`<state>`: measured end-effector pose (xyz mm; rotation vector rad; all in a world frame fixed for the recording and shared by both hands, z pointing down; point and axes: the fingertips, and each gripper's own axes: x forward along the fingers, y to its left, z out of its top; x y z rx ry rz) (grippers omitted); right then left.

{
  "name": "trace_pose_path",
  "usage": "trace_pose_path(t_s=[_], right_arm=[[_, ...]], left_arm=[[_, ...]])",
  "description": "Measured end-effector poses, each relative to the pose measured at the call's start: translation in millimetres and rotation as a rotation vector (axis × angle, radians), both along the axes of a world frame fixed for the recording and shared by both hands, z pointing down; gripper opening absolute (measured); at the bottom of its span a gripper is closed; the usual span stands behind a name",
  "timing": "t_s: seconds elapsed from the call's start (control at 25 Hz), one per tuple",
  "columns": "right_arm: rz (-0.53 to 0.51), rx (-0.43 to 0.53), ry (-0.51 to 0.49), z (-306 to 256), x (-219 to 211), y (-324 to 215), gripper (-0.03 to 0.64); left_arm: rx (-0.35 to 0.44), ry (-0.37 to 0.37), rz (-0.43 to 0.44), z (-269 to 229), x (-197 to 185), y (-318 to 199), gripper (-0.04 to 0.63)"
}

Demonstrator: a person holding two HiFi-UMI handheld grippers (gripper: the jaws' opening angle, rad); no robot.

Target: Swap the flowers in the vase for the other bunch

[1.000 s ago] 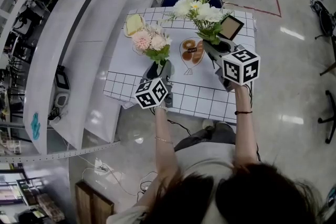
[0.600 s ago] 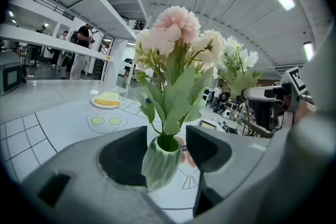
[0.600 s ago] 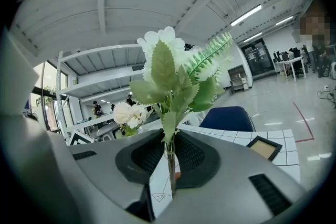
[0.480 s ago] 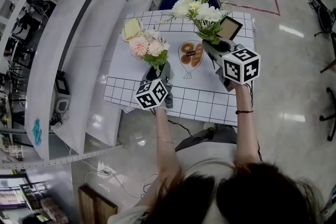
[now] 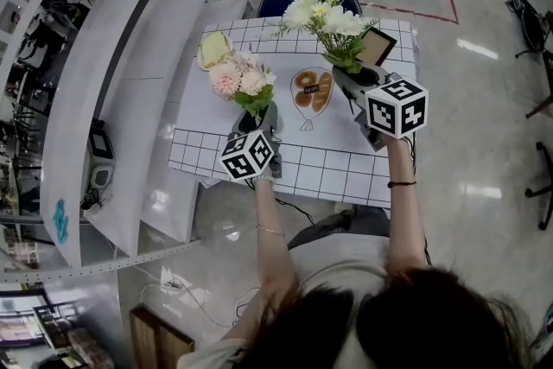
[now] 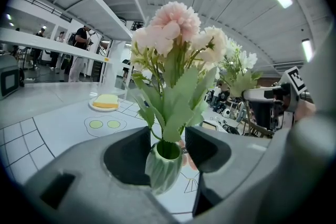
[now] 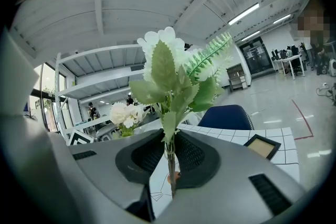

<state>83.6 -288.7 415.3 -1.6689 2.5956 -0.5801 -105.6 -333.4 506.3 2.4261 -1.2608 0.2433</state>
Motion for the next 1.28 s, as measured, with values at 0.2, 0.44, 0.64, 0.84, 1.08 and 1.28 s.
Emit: trace_pose_path(t_s=[0.2,0.44,0.64,0.84,1.08,1.28], right_arm=[[0.002,-0.004,-0.002,1.0,0.7,0.0,0.055],[-0.001,-0.007,-0.009,1.3,1.1,0.2,0.055],[-0.007,-0.007,-0.01,0.8,2.0,1.0,0.055],[-0.01,-0.008,-0.013,1.4,3.3,1.7,0.055],[-0.022,-0.006,-0.016,-3.4,4.1,2.7,0.055],[-0.037,-0.004,-0.017,-6.0,1.1,2.8,0.055]], left_arm=[[0.014,-0.035,-0.008,-0.6,-3.4,-1.4,0.169],[0.03,-0.064,-0.015,-3.0,-4.8,-2.4,0.133],[0.03,-0.058,-0.032,-6.7,-6.1,-1.8,0.107],[0.021,-0.061,-0.031,-14.4,-5.1,-2.0,0.097],[0.021,-0.056,-0.031,-29.6,-4.1,1.0,0.091],[0.019,-0.052,-0.035,-39.8,-7.3,4.5,0.089]])
